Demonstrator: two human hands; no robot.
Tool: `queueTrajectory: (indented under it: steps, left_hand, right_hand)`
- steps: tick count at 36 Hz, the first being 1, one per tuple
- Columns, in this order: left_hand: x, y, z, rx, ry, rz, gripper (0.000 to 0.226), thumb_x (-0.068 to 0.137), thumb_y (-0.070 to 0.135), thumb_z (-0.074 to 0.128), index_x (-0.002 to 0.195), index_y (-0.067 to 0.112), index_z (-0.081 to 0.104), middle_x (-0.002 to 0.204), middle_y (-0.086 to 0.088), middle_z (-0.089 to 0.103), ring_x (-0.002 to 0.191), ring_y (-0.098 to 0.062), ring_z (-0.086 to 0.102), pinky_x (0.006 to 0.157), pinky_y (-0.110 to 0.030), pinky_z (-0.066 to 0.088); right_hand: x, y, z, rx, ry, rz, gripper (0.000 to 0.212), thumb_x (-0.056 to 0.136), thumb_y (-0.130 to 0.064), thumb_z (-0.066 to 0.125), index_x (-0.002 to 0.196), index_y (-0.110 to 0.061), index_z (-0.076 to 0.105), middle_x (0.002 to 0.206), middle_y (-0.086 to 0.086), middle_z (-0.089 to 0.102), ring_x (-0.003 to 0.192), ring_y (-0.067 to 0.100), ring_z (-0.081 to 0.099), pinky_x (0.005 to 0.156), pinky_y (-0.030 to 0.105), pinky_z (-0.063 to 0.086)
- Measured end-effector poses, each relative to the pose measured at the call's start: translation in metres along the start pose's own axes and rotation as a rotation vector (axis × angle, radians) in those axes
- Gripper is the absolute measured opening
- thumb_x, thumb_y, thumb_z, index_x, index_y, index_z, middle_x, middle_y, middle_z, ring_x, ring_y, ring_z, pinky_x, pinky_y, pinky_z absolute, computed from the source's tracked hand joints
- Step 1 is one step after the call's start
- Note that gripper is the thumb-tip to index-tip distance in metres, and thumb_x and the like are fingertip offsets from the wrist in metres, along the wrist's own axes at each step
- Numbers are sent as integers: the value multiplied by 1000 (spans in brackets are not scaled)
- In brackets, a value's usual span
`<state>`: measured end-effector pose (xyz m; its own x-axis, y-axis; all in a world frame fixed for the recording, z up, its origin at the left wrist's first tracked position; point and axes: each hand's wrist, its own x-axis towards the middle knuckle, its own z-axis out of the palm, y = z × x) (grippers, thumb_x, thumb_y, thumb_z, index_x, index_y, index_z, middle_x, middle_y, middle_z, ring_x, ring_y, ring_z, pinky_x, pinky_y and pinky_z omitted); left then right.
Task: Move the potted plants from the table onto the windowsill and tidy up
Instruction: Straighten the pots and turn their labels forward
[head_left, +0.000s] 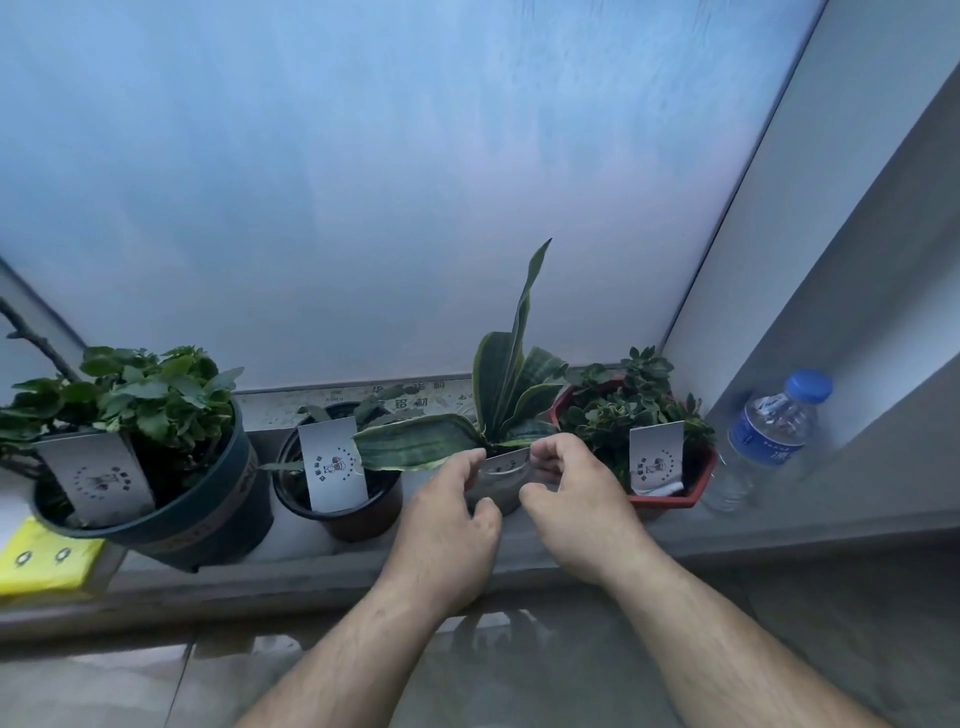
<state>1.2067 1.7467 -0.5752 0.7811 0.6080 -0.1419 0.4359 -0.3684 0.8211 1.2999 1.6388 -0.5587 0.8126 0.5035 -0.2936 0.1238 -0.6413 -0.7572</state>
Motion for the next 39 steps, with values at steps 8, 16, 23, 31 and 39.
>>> queueTrajectory:
  steps: [8, 16, 23, 31, 39]
  left_hand:
    - [-2, -1, -4, -8, 31, -12, 52, 91, 10, 52, 142, 24, 52, 137, 7, 60, 124, -2, 54, 111, -27, 43]
    - [-2, -1, -4, -8, -32, 22, 55, 93, 10, 52, 146, 24, 47, 144, 8, 56, 131, -1, 51, 113, -26, 40]
    - [-1, -3, -6, -24, -49, 11, 57, 93, 8, 52, 148, 23, 45, 147, 8, 53, 133, 1, 48, 115, -23, 37]
    - [0, -5, -7, -26, -48, -3, 58, 93, 9, 52, 149, 23, 44, 145, 8, 55, 125, 4, 50, 109, -18, 38]
    - [-1, -1, -8, -49, -41, -2, 57, 94, 3, 50, 148, 19, 44, 147, 5, 53, 127, 5, 48, 105, -11, 34]
  right_hand:
    - [4, 1, 2, 53, 83, 13, 28, 88, -18, 59, 112, -31, 54, 101, -17, 60, 106, 9, 62, 93, 28, 50]
    - [5, 1, 5, 85, 72, 15, 29, 87, -19, 61, 114, -29, 57, 103, -13, 64, 103, 9, 64, 97, 33, 53]
    - [4, 0, 7, 76, 48, 3, 28, 87, -19, 61, 114, -28, 58, 108, -11, 65, 107, 10, 64, 100, 34, 51]
    - [4, -1, 6, 63, 50, -2, 27, 88, -19, 60, 113, -30, 56, 105, -13, 64, 104, 10, 63, 97, 34, 52]
    - [3, 0, 4, 83, 54, 4, 29, 87, -19, 59, 113, -31, 55, 103, -15, 62, 104, 9, 63, 97, 33, 53]
